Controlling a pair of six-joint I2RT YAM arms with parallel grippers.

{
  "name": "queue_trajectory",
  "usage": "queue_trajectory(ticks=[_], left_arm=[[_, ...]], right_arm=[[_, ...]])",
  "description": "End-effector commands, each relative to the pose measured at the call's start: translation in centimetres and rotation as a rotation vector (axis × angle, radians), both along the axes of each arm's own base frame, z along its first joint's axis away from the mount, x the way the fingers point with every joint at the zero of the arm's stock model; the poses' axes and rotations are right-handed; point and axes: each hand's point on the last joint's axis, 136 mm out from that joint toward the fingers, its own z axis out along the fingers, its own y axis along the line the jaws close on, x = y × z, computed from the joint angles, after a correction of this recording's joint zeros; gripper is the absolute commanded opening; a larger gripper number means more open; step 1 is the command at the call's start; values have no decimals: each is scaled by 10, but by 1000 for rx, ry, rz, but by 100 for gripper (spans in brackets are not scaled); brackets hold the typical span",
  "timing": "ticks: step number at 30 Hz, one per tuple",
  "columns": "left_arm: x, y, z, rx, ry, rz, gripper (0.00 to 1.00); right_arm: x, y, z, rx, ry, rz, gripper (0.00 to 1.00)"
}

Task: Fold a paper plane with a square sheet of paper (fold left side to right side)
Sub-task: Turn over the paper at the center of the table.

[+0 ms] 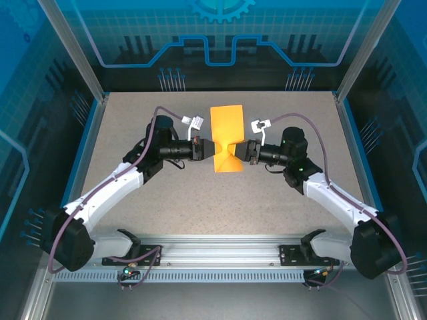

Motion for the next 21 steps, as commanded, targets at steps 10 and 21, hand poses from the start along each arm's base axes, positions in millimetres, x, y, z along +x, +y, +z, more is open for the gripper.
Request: queue_trajectory(ticks=[10,21], left_arm=[[-16,30,-57,531,-52,125,7],[-19,79,-113,1179,-15,371,0]], right_arm=[[3,-116,-76,-501,174,-474,48],[-26,-216,-134,-853,368,-798,79]])
